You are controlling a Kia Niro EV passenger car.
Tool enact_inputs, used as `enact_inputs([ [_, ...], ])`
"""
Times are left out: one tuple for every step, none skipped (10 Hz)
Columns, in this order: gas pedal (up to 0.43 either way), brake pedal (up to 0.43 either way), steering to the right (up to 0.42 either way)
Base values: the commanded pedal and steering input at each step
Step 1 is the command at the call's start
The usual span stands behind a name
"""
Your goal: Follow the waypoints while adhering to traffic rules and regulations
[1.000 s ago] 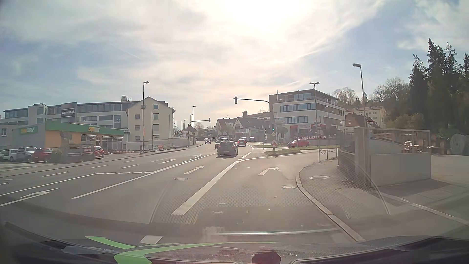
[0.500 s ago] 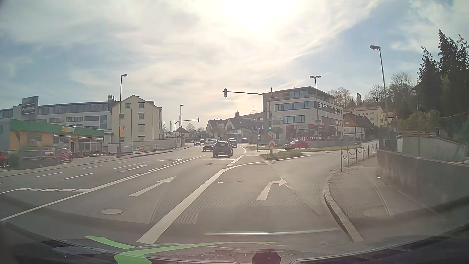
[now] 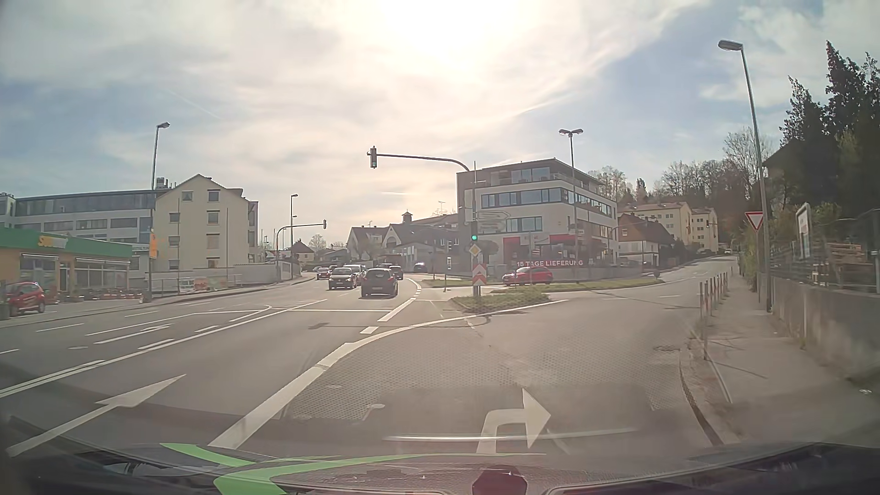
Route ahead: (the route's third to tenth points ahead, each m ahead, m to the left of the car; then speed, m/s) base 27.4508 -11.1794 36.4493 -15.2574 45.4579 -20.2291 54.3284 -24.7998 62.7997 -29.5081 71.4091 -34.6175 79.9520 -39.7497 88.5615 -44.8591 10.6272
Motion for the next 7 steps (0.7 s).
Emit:
enact_inputs([
  [0.0, 0.0, 0.094],
  [0.0, 0.0, 0.101],
  [0.0, 0.0, 0.108],
  [0.0, 0.0, 0.114],
  [0.0, 0.0, 0.118],
  [0.138, 0.0, 0.122],
  [0.177, 0.0, 0.124],
])
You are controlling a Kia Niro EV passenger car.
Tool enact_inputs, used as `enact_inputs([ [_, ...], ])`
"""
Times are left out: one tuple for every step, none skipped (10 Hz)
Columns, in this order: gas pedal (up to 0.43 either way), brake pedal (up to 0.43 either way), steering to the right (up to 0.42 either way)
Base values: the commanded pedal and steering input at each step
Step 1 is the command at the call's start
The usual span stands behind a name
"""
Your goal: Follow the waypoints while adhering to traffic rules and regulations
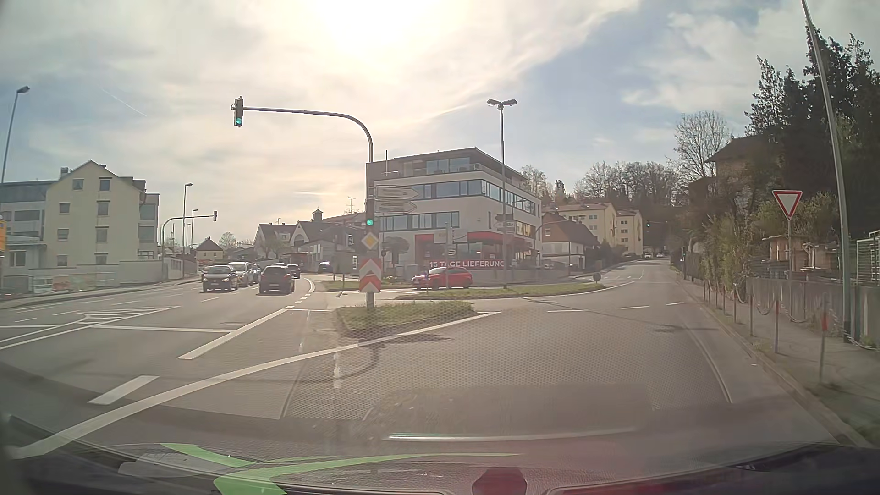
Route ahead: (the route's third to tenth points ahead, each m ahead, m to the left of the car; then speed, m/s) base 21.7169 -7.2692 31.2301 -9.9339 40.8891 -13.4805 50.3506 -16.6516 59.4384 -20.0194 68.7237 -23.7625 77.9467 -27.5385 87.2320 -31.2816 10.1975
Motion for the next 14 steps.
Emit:
enact_inputs([
  [0.177, 0.0, 0.124],
  [0.189, 0.0, 0.125],
  [0.209, 0.0, 0.124],
  [0.228, 0.0, 0.125],
  [0.228, 0.0, 0.125],
  [0.228, 0.0, 0.124],
  [0.228, 0.0, 0.123],
  [0.228, 0.0, 0.117],
  [0.228, 0.0, 0.108],
  [0.248, 0.0, 0.092],
  [0.268, 0.0, 0.082],
  [0.287, 0.0, 0.073],
  [0.299, 0.0, 0.064],
  [0.311, 0.0, 0.055],
])
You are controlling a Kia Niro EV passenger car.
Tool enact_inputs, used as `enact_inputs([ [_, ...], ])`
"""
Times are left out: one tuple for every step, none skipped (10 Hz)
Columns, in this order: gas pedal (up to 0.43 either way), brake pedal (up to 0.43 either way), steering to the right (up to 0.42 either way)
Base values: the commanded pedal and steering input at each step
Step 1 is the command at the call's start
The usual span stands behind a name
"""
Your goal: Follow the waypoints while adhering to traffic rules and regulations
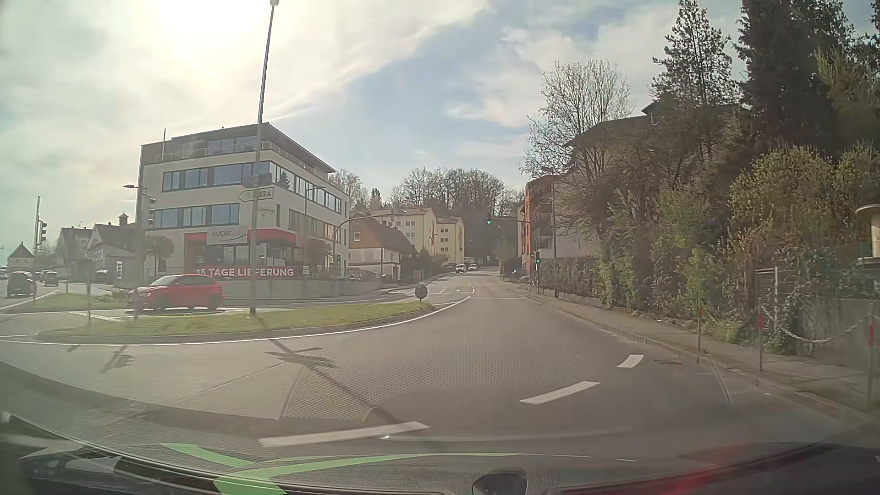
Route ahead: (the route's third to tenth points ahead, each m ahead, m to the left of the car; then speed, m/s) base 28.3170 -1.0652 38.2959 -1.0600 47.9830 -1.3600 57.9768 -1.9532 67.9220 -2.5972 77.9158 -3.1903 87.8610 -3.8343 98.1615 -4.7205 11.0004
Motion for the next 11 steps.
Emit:
enact_inputs([
  [0.319, 0.0, 0.05],
  [0.319, 0.0, 0.046],
  [0.319, 0.0, 0.042],
  [0.319, 0.0, 0.04],
  [0.319, 0.0, 0.034],
  [0.319, 0.0, 0.029],
  [0.319, 0.0, 0.023],
  [0.319, 0.0, 0.019],
  [0.319, 0.0, 0.014],
  [0.319, 0.0, 0.008],
  [0.319, 0.0, 0.005],
])
